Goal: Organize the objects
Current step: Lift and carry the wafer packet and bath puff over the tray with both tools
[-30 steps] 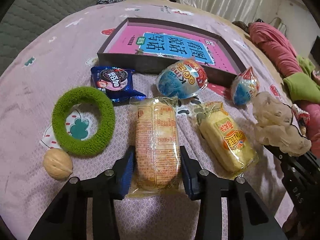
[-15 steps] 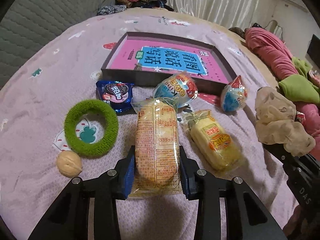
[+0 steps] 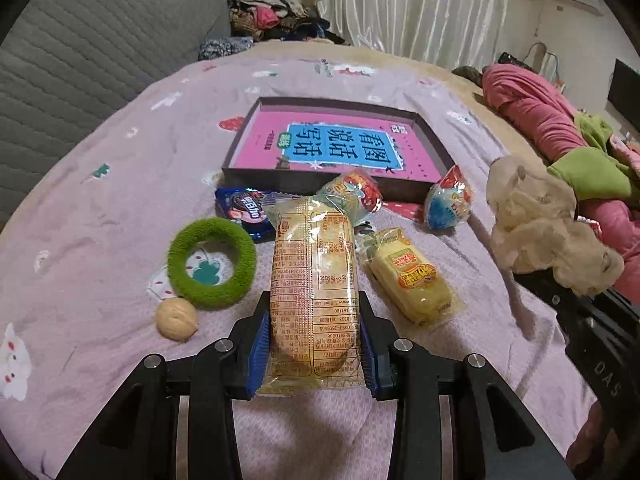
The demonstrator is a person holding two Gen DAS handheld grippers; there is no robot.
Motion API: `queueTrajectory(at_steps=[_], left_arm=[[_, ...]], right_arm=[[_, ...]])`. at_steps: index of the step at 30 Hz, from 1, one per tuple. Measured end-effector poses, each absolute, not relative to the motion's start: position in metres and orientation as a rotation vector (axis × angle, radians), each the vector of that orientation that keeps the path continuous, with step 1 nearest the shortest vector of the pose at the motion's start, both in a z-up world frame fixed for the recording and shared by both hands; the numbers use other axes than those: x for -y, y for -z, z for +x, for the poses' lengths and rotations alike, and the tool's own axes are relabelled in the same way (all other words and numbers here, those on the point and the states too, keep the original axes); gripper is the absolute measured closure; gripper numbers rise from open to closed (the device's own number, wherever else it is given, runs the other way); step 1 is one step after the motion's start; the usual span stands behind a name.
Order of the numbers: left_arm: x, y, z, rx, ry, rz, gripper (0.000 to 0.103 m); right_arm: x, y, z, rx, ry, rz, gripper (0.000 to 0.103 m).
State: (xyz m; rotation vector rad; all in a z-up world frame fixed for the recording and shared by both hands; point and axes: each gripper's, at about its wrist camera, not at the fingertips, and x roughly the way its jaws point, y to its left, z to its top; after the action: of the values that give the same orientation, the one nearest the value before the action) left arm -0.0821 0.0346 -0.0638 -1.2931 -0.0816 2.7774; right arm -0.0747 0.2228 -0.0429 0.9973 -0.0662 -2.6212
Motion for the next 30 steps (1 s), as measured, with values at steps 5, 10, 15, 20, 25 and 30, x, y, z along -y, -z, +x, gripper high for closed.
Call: queueTrajectory(at_steps=[5, 10, 15, 20, 25, 30], left_arm=[[-0.034, 0.051, -0.068, 0.055, -2.812, -1.259, 0.064], [-0.034, 0.036, -0.057, 0.044, -2.827, -1.219, 0.064], [-0.037, 0.018, -0.047, 0.034, -2.839, -1.161, 0.064], [-0.041, -0.002, -0.042, 0.014, -2.845, -1.103, 0.064], [-0.039, -0.018, -0.042, 0.037, -2.916, -1.084, 0.064], [-0.037, -0.028, -0.045, 0.008, -2.915, -1.067, 0.064]], right_arm=[[-0.220, 0.029, -0.066, 0.081, 2.610, 0.943, 0.093], [-0.219, 0.015, -0.053, 0.084, 2.621, 0.893, 0.093], [-0.220, 0.002, -0.041, 0.079, 2.627, 0.853, 0.093], [-0.219, -0.013, -0.032, 0.081, 2.643, 0.815, 0.093], [-0.220, -0.023, -0.028, 0.098, 2.660, 0.806, 0.093], [-0.222, -0.033, -0.031, 0.112, 2.667, 0.810, 0.093]])
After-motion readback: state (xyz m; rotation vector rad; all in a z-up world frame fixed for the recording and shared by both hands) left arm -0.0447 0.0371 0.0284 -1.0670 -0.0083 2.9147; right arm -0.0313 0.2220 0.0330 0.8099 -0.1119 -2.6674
